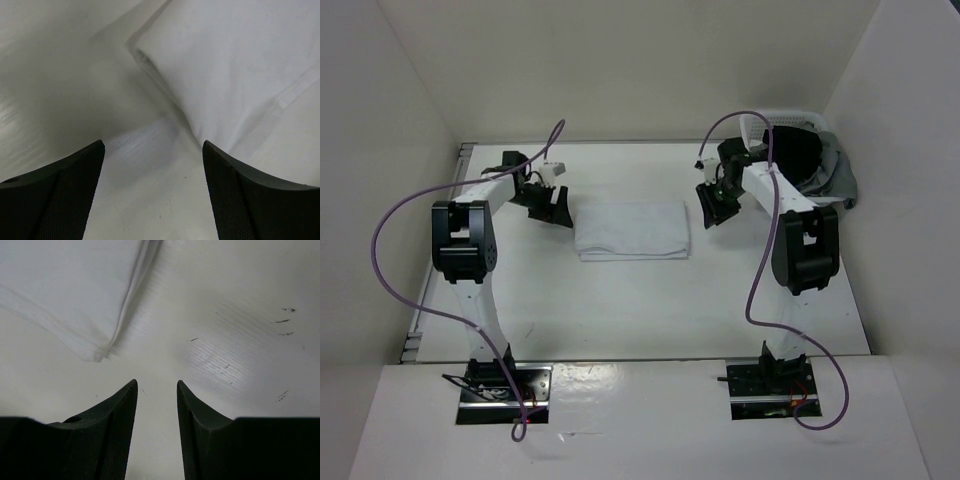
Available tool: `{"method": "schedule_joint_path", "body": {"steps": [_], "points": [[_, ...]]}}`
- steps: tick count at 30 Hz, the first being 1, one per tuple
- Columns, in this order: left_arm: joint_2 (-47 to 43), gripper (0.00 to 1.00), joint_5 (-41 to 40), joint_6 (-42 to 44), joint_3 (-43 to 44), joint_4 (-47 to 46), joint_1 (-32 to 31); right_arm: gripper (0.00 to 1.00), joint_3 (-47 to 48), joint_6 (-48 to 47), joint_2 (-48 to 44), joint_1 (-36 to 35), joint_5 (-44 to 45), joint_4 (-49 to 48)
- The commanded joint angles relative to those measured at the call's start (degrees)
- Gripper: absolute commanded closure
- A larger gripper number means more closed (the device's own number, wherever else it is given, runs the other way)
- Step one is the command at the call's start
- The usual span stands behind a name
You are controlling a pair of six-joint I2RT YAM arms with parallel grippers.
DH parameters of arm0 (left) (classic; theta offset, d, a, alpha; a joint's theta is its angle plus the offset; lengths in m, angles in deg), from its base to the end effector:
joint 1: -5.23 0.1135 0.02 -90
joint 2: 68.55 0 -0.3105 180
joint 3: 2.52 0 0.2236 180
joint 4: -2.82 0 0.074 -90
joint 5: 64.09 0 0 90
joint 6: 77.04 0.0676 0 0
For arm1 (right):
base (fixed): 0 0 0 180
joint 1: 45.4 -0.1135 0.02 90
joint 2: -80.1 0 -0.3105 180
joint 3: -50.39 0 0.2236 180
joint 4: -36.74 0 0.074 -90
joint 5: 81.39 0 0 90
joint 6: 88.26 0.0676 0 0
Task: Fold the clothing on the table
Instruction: Fold the skirt
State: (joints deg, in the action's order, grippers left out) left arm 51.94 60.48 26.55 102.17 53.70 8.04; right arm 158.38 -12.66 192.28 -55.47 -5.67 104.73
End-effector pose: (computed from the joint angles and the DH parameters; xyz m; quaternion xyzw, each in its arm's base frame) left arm 0.4454 -0.0165 0.2011 0.1476 0.9254 -0.2605 0.2325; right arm 0.3938 0.0869 0.2519 -0.2266 0.9539 0.1169 0.1582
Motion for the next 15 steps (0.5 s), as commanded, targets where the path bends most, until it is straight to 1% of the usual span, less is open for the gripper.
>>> {"method": "schedule_joint_path", "body": {"steps": [1, 10, 15], "points": [[1.2, 0.15, 6.4, 2.1, 4.4, -0.6, 0.2, 0.58, -1.3, 0.1, -5.1, 0.3, 0.4, 0.3], [6.2, 0.15, 6.4, 2.1, 9.4, -1.1, 0.2, 0.58, -2.9, 0.1, -6.4, 0.3, 2.7, 0.3], [8.5, 0.20, 4.5, 0.9, 10.5, -2.4, -1.0, 0.58, -2.9, 0.1, -6.9, 0.3, 3.2, 0.8]]}}
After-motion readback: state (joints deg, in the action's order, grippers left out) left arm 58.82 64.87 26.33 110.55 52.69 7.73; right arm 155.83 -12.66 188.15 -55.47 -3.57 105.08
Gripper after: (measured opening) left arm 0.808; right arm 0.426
